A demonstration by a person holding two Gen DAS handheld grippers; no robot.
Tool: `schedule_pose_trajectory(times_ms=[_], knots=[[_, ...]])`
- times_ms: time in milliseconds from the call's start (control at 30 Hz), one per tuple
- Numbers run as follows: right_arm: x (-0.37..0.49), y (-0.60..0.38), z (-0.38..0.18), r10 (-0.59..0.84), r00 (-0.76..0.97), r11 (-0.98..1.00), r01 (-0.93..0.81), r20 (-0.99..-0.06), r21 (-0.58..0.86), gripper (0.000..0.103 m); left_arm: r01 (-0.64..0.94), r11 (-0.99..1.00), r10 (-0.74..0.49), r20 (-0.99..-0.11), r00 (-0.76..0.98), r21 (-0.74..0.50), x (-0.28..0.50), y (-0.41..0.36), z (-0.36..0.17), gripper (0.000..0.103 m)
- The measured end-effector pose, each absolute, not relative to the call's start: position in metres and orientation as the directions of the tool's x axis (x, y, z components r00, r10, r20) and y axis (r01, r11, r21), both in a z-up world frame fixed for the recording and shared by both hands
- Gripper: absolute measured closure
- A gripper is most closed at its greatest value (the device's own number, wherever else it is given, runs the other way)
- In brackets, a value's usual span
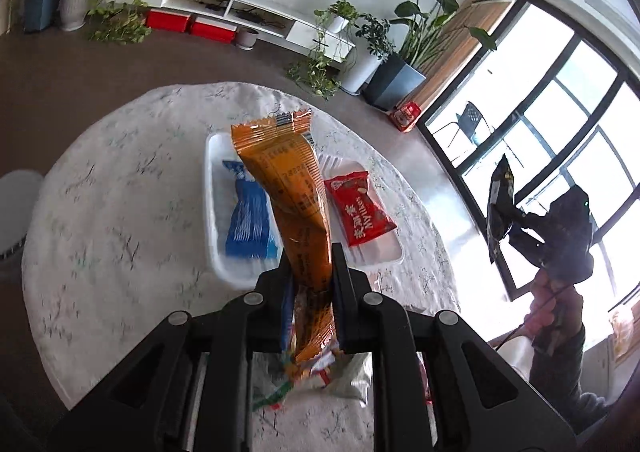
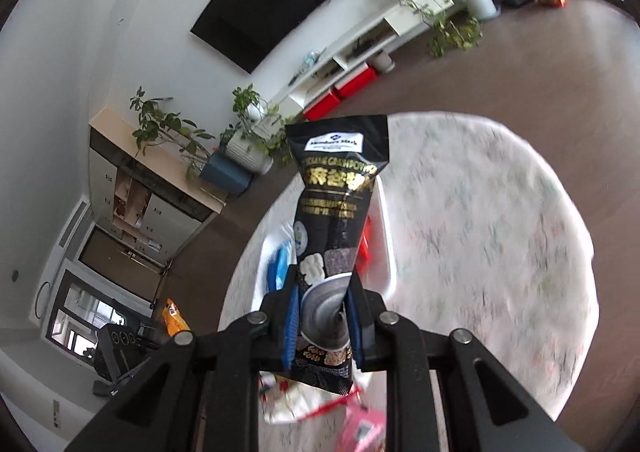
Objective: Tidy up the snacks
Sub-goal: 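Place both packets upright in the tray beside the others and release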
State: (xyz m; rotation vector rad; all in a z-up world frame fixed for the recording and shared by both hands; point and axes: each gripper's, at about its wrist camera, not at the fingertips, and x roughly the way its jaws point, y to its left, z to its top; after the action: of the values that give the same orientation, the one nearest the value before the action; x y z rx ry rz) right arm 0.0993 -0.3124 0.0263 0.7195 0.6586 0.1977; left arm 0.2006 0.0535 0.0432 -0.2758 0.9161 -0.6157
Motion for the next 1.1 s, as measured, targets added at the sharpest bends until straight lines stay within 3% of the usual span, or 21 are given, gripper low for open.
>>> schedule_pose_trajectory(times_ms=[167, 433, 1100], knots=[[0.165, -0.285, 0.038, 0.445, 0.728, 0.784, -0.034, -0.522, 0.620, 0.080, 0.448, 0.792, -0.590, -0.708, 0.389, -0.414, 0.257, 0.003, 0.052, 0.089], [0.239, -0.242, -0.001, 0.445, 0.596, 0.849, -0.042, -0.669, 0.527, 0.080, 0.432, 0.816, -0.529, -0.796, 0.294, -0.383, 0.313, -0.043, 0.001, 0.089], [0.277, -0.221, -0.074, 0.366, 0.452, 0.915, -0.013, -0.813, 0.404, 0.080, 0.434, 0.850, -0.434, -0.864, 0.255, -0.299, 0.330, -0.064, -0.071, 0.089]])
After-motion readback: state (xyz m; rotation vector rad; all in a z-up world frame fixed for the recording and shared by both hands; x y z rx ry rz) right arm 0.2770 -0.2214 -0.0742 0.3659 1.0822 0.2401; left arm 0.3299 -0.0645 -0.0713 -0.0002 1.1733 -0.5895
